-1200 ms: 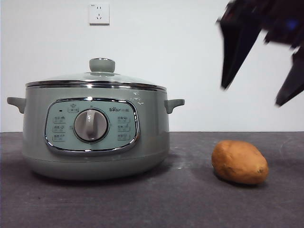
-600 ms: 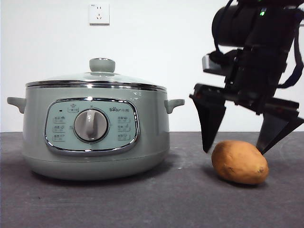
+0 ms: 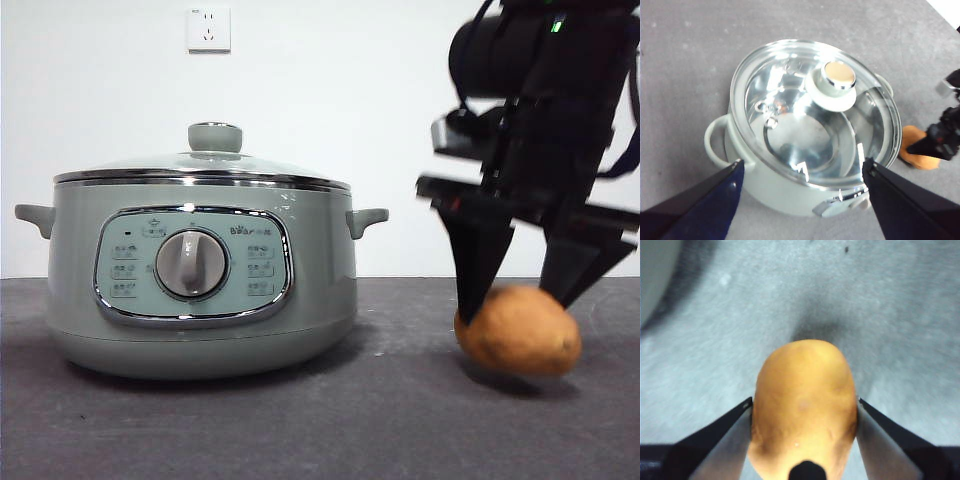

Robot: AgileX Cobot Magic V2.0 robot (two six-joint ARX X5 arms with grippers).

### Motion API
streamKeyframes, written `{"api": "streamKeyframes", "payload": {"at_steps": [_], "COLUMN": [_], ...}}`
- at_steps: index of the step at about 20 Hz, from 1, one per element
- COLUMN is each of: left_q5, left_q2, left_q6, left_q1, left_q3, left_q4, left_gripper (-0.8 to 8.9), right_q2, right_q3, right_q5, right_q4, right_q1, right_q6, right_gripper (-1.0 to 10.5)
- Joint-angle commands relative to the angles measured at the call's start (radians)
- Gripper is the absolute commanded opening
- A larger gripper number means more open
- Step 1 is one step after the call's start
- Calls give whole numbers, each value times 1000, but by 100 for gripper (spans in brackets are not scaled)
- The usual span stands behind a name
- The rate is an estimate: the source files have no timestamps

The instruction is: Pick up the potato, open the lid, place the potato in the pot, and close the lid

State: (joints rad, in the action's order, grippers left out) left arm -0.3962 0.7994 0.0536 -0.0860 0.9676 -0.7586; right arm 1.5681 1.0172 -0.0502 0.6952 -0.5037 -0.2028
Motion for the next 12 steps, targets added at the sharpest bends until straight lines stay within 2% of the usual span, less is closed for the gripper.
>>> {"api": "streamKeyframes", "payload": {"at_steps": [1, 9, 12], "left_q5": [-5, 5, 86], "left_q2": [11, 203, 299], "left_q6": [28, 111, 130], "left_q1": [-16, -194, -265], "left_q3": [3, 4, 23], "left_q4": [60, 351, 451], "left_gripper": [396, 396, 396], "right_q2": [-69, -294, -335], "right_q3": [1, 1, 1], "right_q5": [3, 8, 8], "right_q4": [31, 140, 167], "right_q1": [0, 0, 0], "right_q6": [-9, -8, -9], "right_gripper": [0, 1, 1]}}
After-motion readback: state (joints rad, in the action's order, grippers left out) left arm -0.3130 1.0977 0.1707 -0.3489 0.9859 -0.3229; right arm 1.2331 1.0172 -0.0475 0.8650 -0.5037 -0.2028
